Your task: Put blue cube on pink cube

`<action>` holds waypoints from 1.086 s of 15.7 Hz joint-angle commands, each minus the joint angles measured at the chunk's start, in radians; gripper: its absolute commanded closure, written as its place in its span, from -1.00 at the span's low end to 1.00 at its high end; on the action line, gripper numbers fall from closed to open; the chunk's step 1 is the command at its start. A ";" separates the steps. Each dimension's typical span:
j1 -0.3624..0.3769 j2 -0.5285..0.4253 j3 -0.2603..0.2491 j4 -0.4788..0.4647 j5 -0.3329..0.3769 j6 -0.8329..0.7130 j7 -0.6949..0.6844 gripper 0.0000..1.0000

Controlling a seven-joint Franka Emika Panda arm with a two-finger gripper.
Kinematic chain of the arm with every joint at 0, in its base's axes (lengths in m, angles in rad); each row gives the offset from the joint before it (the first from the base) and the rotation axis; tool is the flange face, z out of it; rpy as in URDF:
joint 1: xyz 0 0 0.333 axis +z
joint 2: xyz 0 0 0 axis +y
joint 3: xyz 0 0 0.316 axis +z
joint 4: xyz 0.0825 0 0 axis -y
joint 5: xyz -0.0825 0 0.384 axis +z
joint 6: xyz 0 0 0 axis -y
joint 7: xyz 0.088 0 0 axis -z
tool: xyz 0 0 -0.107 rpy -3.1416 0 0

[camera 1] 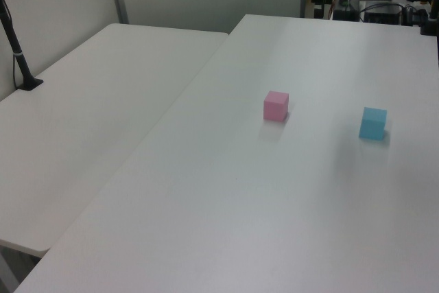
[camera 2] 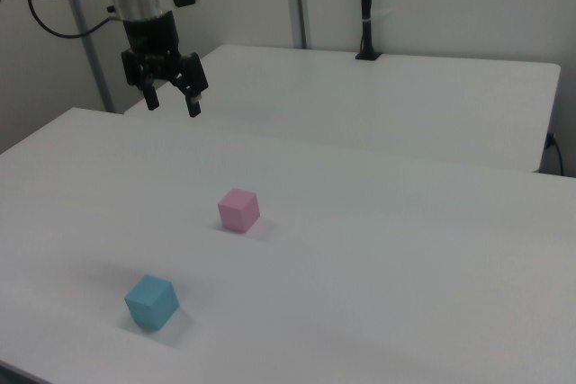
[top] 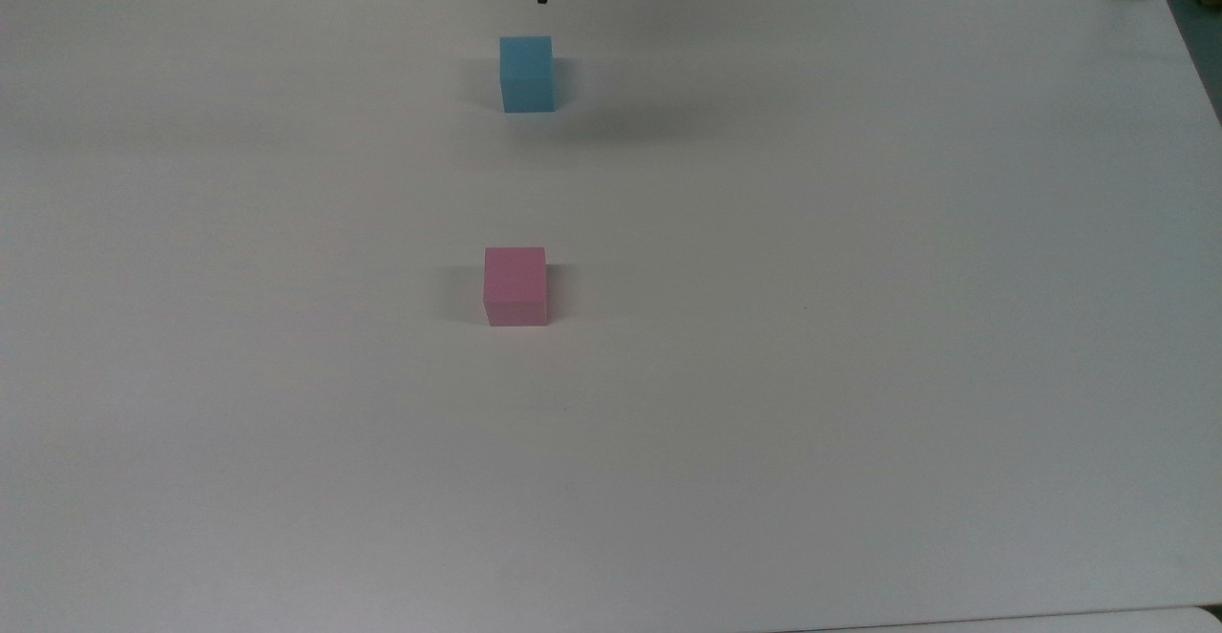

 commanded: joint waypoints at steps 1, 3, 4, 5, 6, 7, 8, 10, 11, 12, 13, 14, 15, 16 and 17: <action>0.002 -0.007 -0.011 0.009 0.012 -0.032 -0.023 -1.00; 0.002 -0.007 -0.011 0.011 0.011 -0.037 -0.020 -1.00; 0.000 -0.007 -0.014 0.011 0.011 -0.037 -0.018 -1.00; 0.002 -0.007 -0.012 0.009 0.011 -0.037 -0.013 -1.00; 0.003 -0.008 -0.012 0.009 0.011 -0.037 -0.009 -1.00; 0.003 -0.011 -0.012 0.008 0.011 -0.035 -0.003 -1.00; 0.005 -0.016 -0.012 0.003 0.011 -0.037 0.002 -1.00; 0.008 -0.060 -0.011 -0.049 0.011 -0.031 0.002 -1.00; 0.011 -0.088 -0.011 -0.081 0.011 -0.029 0.000 -1.00; 0.012 -0.132 -0.009 -0.135 0.011 -0.028 -0.001 -1.00; 0.012 -0.163 -0.006 -0.176 0.011 -0.026 -0.004 -1.00; 0.015 -0.207 -0.003 -0.227 0.012 -0.034 -0.009 -1.00; 0.034 -0.236 -0.003 -0.261 0.012 -0.035 -0.010 -1.00; 0.052 -0.261 -0.004 -0.299 0.012 -0.034 -0.009 -1.00; 0.060 -0.283 -0.004 -0.331 0.012 -0.029 -0.004 -1.00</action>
